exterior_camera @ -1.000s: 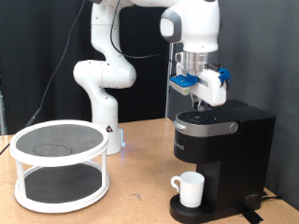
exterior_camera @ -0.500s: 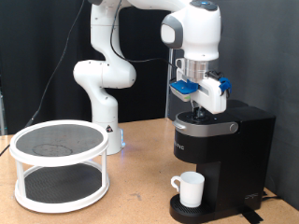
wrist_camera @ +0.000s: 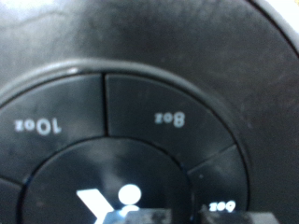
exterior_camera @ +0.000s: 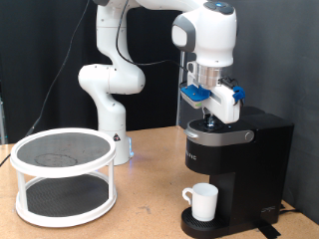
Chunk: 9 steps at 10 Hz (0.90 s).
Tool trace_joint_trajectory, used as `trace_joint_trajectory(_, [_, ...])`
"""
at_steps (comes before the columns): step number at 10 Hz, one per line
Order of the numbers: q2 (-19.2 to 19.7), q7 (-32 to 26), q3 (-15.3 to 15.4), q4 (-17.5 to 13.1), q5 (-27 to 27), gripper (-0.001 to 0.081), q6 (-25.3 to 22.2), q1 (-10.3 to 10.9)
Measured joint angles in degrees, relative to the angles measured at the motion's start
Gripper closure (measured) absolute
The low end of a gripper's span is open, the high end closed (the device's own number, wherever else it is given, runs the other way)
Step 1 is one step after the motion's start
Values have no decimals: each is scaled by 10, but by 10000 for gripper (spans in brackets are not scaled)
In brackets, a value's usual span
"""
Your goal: Make a cup of coffee with the keurig machine
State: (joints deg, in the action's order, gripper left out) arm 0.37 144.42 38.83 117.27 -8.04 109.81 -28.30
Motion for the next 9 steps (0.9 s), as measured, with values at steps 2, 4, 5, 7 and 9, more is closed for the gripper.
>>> trace_joint_trajectory(2, [5, 3, -2, -5, 0, 806, -6, -2])
trace_joint_trajectory(4, [9, 3, -4, -9, 0, 806, -6, -3])
trace_joint_trajectory(5, [9, -2, -5, -9, -4, 806, 4, -3])
trace_joint_trajectory(7, [3, -49, -9, -6, -44, 806, 16, -4])
trace_joint_trajectory(9, [-24, -117, -22, -7, -103, 806, 4, -10])
